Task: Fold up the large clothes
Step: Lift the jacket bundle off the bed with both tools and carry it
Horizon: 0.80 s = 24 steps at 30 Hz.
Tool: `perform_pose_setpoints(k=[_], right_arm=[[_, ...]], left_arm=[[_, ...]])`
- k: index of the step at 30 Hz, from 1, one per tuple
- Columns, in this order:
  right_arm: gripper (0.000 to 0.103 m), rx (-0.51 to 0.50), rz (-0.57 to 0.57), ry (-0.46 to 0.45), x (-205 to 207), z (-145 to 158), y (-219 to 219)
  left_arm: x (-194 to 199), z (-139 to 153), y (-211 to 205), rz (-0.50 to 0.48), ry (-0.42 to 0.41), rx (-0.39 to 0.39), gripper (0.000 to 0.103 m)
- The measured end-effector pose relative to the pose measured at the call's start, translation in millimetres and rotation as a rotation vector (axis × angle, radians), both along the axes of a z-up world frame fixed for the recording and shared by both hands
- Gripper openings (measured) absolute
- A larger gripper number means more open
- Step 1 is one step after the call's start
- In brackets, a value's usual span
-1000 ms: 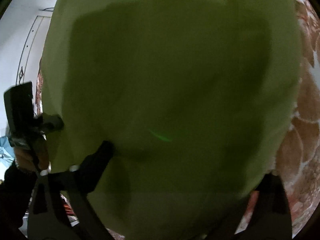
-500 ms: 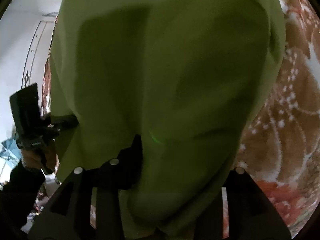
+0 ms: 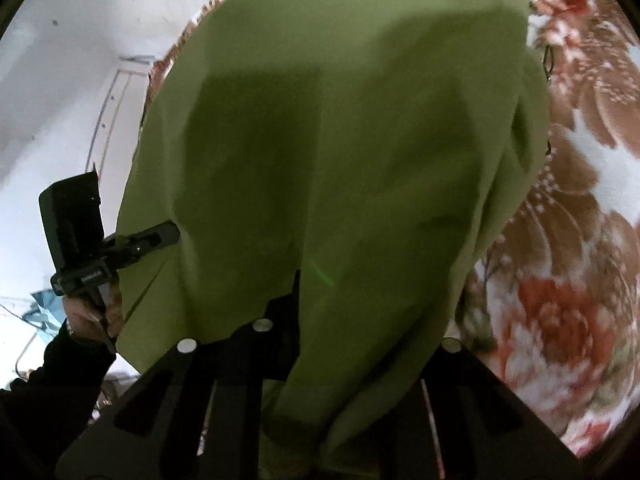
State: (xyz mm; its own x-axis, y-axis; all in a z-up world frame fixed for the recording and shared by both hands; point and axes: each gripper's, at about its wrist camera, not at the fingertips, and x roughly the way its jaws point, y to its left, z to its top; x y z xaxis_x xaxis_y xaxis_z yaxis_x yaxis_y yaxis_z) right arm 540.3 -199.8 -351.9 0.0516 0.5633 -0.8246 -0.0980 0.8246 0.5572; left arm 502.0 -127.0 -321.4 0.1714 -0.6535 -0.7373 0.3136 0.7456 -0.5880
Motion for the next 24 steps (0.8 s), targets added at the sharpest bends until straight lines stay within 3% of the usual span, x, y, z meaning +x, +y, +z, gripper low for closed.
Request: perform_pose_setpoints(k=[8,13,19,24], right_arm=[[0.014,0.020,-0.182,-0.079,-47,96,-29],[0.014,-0.003,-0.298,-0.141,-101,164,-91],[0.014,-0.090,-0.439,-0.214,-215,251,-264],[0.014,-0.187,-0.580,-0.244,-289,308,-340]], left_arm=[[-6,96,-52,-0.145,-0.087,-0.012,0.029],[-20,164,-126,-0.274,-0.150,-0.046,0.029],[-57,236,-255,-0.446,-0.229,-0.132,0.029],[-93,276,-375,-0.599,-0.260,-0.224,0.029]])
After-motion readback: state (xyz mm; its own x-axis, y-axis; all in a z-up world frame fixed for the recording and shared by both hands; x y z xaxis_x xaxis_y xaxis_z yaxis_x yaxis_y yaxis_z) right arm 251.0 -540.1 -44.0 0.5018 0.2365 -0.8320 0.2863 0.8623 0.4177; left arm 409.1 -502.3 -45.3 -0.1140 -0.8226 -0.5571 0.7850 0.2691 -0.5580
